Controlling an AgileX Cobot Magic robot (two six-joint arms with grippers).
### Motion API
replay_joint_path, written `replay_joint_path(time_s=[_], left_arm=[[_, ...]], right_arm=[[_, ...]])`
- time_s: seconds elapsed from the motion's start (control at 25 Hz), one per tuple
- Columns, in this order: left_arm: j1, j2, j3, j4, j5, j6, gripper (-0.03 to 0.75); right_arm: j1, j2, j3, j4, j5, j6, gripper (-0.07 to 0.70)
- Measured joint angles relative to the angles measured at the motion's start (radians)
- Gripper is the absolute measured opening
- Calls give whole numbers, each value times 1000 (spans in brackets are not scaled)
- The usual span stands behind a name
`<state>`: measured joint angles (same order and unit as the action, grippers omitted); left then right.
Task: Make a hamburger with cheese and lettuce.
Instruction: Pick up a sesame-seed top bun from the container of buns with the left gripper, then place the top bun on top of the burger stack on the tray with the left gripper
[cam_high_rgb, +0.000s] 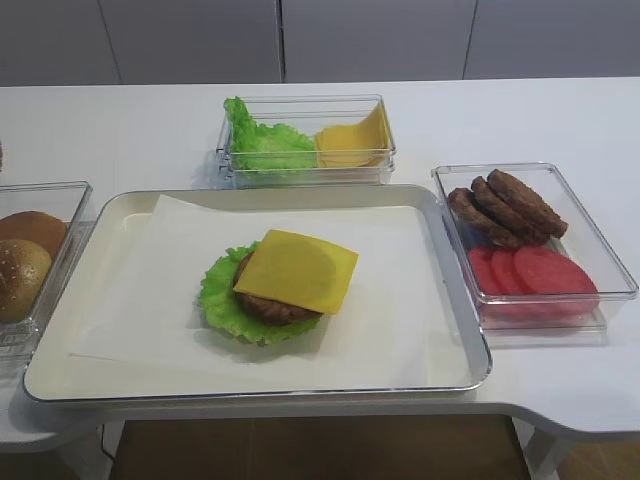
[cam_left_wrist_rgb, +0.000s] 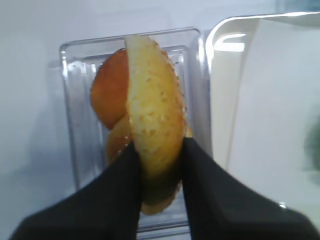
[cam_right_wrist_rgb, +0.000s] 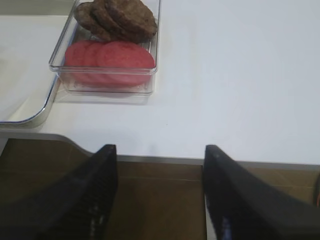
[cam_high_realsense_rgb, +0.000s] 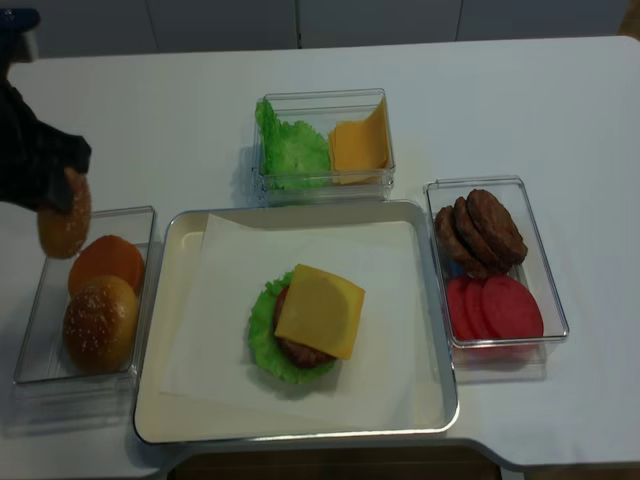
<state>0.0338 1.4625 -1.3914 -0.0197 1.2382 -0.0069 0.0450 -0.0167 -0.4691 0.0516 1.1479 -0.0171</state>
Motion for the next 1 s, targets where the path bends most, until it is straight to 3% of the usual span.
replay_joint_path(time_s=[0.56, 1.0], left_arm=[[-4, -55, -2, -529, 8, 132, 166], [-173, -55, 67, -743, 4, 199, 166]], right_arm=[[0, 0, 0, 0, 0, 0, 431], [0, 0, 0, 0, 0, 0, 431]])
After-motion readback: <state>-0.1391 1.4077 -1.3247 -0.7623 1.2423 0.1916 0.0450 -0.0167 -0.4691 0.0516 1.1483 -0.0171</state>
